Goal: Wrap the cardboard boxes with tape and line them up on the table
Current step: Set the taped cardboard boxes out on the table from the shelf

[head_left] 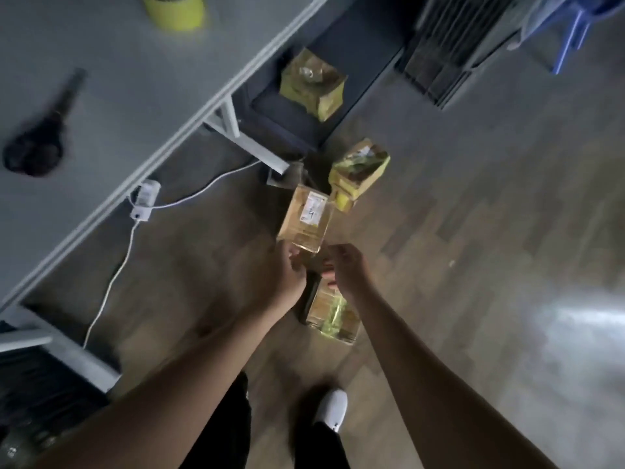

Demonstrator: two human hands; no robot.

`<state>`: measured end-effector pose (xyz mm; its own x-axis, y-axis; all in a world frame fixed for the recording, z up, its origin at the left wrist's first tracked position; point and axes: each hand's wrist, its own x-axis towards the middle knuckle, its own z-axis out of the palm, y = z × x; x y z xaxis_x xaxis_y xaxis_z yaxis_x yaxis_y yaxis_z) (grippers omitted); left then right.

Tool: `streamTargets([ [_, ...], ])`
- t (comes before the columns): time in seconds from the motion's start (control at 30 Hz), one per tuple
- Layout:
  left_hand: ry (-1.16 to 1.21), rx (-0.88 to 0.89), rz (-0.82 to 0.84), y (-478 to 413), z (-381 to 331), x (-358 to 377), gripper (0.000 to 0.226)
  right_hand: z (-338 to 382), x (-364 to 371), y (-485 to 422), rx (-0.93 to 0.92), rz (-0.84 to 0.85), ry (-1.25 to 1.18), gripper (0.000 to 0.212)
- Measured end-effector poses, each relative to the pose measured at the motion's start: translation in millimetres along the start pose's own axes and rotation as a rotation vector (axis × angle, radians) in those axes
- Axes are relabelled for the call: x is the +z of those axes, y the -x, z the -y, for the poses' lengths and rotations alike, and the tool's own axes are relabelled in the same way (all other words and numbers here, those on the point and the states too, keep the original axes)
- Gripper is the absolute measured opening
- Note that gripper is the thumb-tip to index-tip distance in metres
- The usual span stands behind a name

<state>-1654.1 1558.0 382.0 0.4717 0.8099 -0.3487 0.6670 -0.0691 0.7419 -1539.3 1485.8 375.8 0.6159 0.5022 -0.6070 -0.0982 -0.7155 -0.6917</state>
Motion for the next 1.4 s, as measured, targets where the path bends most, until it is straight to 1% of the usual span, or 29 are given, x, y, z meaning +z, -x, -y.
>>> streamTargets([
  [0.07,0.013,-0.095,0.039,6,23,48,0.020,-55,-15,-12,0.003,-0.018,0.049,0.016],
  [0.17,-0.003,-0.201,0.100,10,60,118,0.023,-137,-35,-32,0.080,-0.035,0.124,0.019],
  [0.33,-0.090,-0.245,0.148,-12,127,210,0.027,-250,-41,-81,0.112,-0.094,0.293,0.028],
  [0.47,-0.163,-0.298,0.196,-39,176,266,0.037,-318,-22,-121,0.190,-0.075,0.362,0.037],
  [0.63,-0.211,-0.370,0.275,-77,224,318,0.047,-384,-1,-169,0.354,-0.133,0.407,0.052],
  [0.73,-0.240,-0.424,0.348,-95,249,341,0.054,-411,16,-191,0.389,-0.111,0.356,0.050],
  [0.77,-0.238,-0.440,0.385,-99,255,347,0.052,-416,21,-197,0.396,-0.105,0.325,0.046],
  [0.83,-0.202,-0.472,0.443,-103,265,359,0.036,-425,30,-206,0.426,-0.123,0.264,0.040],
  [0.9,-0.177,-0.490,0.454,-106,270,368,0.021,-429,34,-215,0.454,-0.184,0.234,0.043],
  [0.93,-0.158,-0.506,0.438,-107,270,371,0.019,-428,34,-218,0.467,-0.213,0.223,0.048],
  [0.97,-0.132,-0.521,0.413,-108,270,373,0.026,-428,33,-221,0.469,-0.239,0.227,0.052],
  [1.07,-0.069,-0.558,0.294,-101,258,368,0.070,-416,26,-215,0.440,-0.260,0.271,0.060],
  [1.1,-0.068,-0.550,0.244,-93,250,363,0.080,-409,23,-208,0.427,-0.258,0.267,0.062],
  [1.2,-0.123,-0.507,0.140,-70,216,336,0.091,-372,3,-179,0.353,-0.265,0.224,0.071],
  [1.23,-0.120,-0.500,0.140,-64,200,323,0.096,-354,-7,-169,0.320,-0.276,0.212,0.073],
  [1.3,-0.031,-0.498,0.148,-50,167,294,0.107,-308,-30,-149,0.244,-0.302,0.201,0.075],
  [1.33,0.017,-0.493,0.132,-43,148,278,0.107,-282,-42,-140,0.203,-0.315,0.212,0.076],
  [1.4,0.079,-0.475,0.056,-25,106,239,0.100,-229,-64,-114,0.127,-0.298,0.243,0.076],
])
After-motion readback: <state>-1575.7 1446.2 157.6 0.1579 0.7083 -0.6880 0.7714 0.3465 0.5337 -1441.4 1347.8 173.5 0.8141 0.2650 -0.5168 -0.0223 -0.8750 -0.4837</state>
